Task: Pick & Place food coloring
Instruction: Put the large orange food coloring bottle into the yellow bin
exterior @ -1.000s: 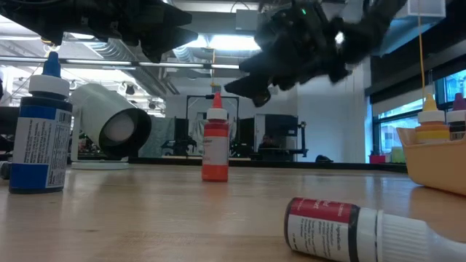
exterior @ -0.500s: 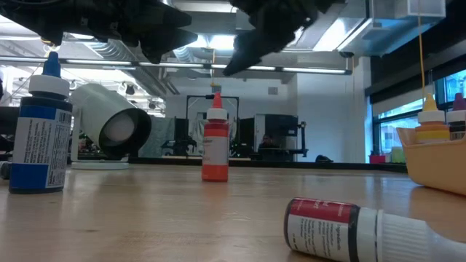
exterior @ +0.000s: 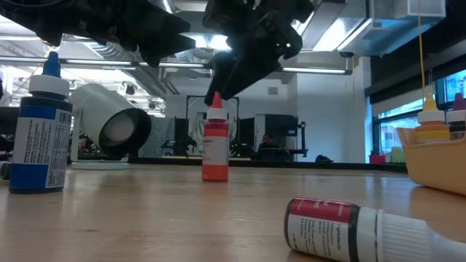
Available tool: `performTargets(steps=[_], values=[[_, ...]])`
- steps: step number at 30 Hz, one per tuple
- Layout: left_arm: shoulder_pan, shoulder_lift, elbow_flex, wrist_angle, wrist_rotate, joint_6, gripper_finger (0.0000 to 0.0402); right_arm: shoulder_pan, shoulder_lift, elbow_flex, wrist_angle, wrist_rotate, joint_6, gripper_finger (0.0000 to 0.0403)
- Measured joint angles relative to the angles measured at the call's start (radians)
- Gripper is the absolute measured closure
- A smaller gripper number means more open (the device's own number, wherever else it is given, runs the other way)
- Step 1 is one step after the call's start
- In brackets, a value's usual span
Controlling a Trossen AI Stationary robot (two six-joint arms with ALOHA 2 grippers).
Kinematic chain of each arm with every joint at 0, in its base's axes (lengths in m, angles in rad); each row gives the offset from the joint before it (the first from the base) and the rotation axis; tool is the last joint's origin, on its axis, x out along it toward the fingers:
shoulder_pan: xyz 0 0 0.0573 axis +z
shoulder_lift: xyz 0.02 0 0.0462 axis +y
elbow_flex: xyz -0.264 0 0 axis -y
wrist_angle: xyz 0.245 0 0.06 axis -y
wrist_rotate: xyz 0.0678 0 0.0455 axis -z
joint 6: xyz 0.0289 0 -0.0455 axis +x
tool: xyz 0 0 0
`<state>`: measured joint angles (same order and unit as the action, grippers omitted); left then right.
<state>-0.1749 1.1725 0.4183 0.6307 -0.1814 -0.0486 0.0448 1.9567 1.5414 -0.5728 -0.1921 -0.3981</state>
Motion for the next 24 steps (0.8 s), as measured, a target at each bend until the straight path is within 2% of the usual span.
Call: performTargets(steps=[15, 24], values=[[0.0, 0.0, 0.0, -0.006, -0.003, 0.001, 0.0194, 0.003, 0.049, -0.009, 0.021, 0.0, 0.002, 0.0129], [0.0, 0.0, 0.0, -0.007, -0.004, 0.008, 0.0194, 0.003, 0.046, -0.009, 0.023, -0.001, 0.001, 0.019]])
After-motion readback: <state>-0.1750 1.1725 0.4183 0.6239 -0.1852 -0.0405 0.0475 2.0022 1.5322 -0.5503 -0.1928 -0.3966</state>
